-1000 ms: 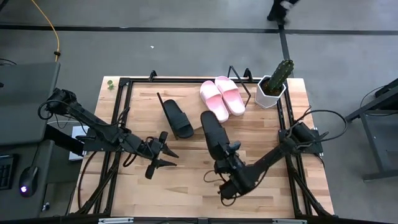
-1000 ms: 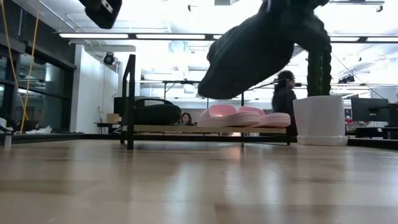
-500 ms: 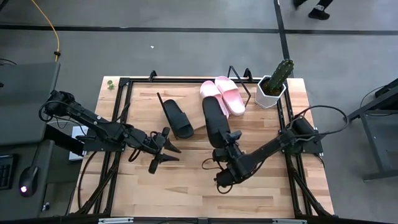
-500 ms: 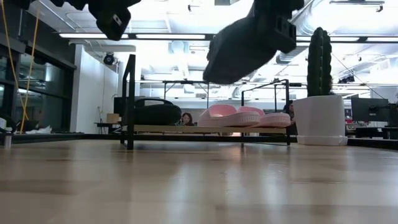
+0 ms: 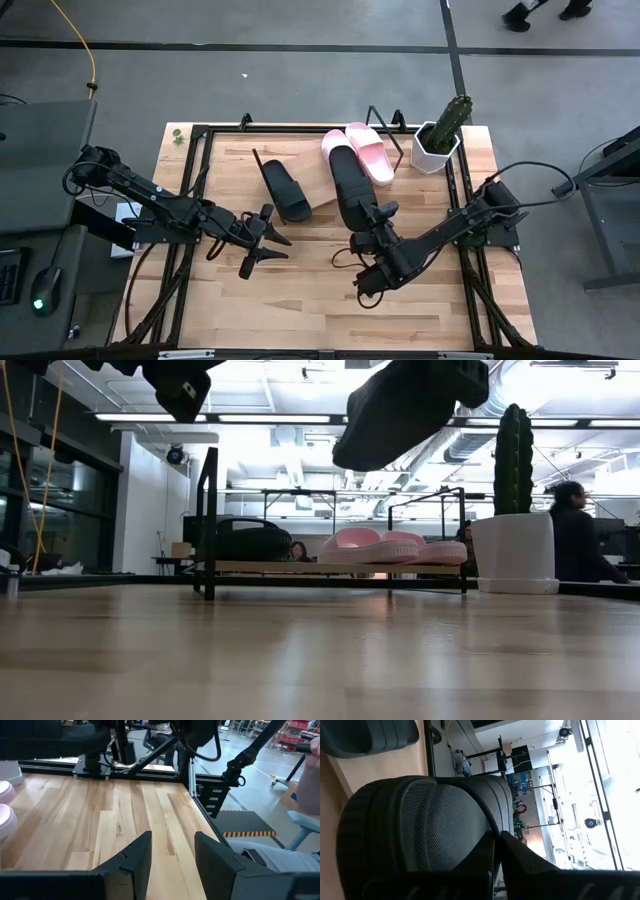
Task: Pick and place slides into the shelf
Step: Put the black slide on the shelf
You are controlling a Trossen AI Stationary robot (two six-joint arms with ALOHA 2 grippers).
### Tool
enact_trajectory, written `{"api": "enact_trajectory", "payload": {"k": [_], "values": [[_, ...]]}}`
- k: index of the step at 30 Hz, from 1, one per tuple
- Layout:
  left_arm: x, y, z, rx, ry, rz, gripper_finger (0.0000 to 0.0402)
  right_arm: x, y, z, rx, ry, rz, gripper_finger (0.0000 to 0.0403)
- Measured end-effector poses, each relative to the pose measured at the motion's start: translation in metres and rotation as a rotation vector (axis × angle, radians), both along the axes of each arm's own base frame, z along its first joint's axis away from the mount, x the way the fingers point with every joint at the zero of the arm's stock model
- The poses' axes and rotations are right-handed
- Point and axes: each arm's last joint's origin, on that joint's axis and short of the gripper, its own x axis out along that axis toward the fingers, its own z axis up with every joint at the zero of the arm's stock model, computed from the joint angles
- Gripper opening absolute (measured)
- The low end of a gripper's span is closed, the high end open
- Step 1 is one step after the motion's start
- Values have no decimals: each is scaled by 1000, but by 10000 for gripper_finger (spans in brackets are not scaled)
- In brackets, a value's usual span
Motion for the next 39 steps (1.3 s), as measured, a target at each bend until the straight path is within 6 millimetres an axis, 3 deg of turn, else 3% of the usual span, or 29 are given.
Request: {"api": "enact_trajectory", "payload": {"k": [27,39], "values": [[0,0,0,41,-7,-7,134,-61,-30,88,17,-84,47,0],[0,1,0,49,-10,8,134,-57,-34,106,108,-14,121,0]]}}
